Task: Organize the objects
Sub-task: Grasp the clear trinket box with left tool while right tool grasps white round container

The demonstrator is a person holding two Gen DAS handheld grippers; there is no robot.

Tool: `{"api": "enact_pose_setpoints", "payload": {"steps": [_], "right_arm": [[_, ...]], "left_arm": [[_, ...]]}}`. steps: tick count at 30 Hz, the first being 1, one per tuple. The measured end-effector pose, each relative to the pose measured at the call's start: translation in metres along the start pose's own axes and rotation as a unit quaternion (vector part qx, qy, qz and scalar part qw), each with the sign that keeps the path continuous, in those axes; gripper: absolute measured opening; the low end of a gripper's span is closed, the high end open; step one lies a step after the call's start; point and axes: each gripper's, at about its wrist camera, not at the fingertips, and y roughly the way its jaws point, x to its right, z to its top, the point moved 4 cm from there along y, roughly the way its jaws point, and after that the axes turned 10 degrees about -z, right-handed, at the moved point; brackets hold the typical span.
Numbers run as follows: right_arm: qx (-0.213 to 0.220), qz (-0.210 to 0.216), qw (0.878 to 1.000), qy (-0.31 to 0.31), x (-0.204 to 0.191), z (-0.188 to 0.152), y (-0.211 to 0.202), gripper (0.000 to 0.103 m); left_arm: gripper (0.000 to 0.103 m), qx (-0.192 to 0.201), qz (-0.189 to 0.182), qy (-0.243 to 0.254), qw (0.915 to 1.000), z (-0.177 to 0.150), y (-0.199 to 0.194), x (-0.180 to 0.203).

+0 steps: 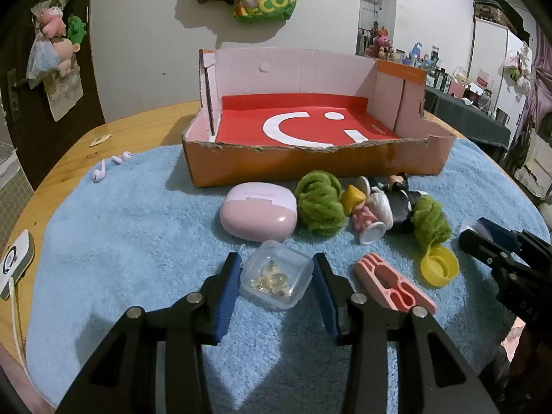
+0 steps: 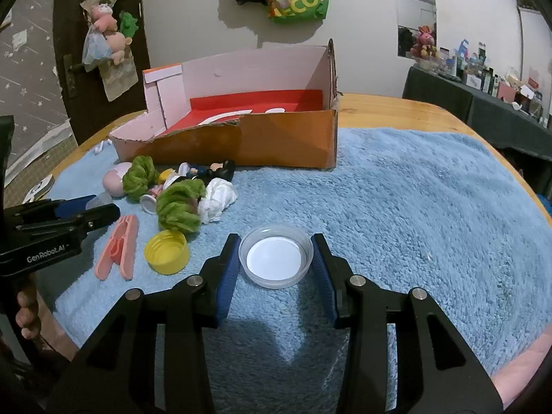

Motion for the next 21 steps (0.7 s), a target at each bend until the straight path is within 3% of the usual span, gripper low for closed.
{"api": "enact_pose_setpoints", "payload": {"steps": [21], "right_arm": [[0.013,0.031,0.999,-0.008,-0.014,0.006,-0.013,0.039]], "left_arm": [[0.044,0.01,-0.011,0.007,0.9999,0.003,-0.008,0.008]]}}
